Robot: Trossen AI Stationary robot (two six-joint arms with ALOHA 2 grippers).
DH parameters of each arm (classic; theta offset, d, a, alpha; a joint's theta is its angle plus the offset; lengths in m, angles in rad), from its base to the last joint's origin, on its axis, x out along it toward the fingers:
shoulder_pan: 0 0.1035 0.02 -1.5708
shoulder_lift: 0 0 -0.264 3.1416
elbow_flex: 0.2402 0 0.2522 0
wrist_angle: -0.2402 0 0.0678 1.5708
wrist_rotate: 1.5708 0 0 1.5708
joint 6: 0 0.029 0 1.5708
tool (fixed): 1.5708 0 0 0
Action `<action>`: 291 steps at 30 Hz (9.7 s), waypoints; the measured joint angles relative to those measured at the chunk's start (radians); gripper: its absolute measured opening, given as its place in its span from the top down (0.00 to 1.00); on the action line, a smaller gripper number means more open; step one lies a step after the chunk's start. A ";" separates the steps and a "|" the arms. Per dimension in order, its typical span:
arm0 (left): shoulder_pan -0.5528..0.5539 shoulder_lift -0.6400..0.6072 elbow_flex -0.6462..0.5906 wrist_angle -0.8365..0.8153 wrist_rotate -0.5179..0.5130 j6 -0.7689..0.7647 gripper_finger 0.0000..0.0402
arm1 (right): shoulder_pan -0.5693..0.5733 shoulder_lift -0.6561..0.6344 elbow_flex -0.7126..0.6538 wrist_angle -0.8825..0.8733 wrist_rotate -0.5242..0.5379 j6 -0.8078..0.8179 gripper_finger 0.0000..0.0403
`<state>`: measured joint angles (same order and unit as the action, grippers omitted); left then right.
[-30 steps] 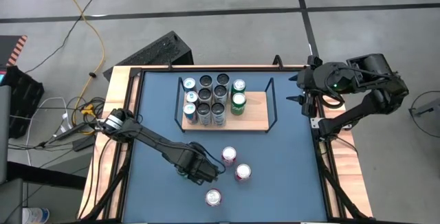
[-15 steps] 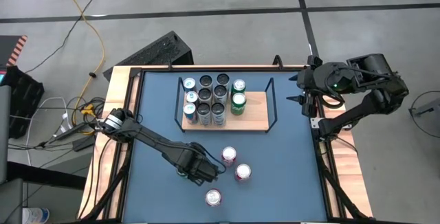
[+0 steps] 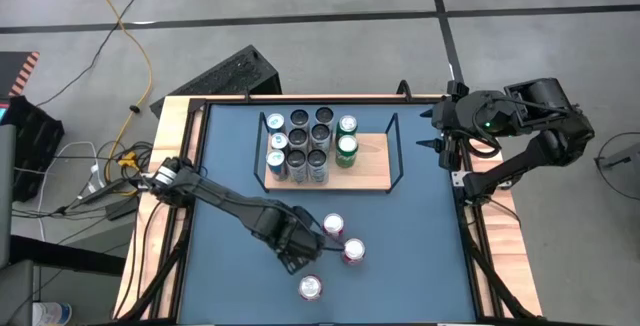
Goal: Place canned beverage on shelf
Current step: Put the green soda can on the shelf aligned with the other green soda cans
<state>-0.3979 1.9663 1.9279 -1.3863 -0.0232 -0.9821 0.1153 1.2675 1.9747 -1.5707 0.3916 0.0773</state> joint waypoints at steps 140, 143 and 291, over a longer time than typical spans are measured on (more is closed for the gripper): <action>0.422 0.246 0.365 0.185 -0.195 1.523 0.29 | -0.008 0.001 0.000 0.000 0.037 0.167 0.30; 0.426 0.246 0.365 0.186 -0.191 1.519 0.29 | -0.008 0.001 0.000 0.001 0.037 0.166 0.30; 0.182 -0.295 0.424 -0.047 -0.562 0.951 0.15 | -0.106 0.464 -0.398 0.636 -0.194 -0.200 0.30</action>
<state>-0.2155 1.6711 2.3520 -1.4330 -0.5853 -0.0307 0.0090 1.7312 1.5768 -0.9344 0.1977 -0.1223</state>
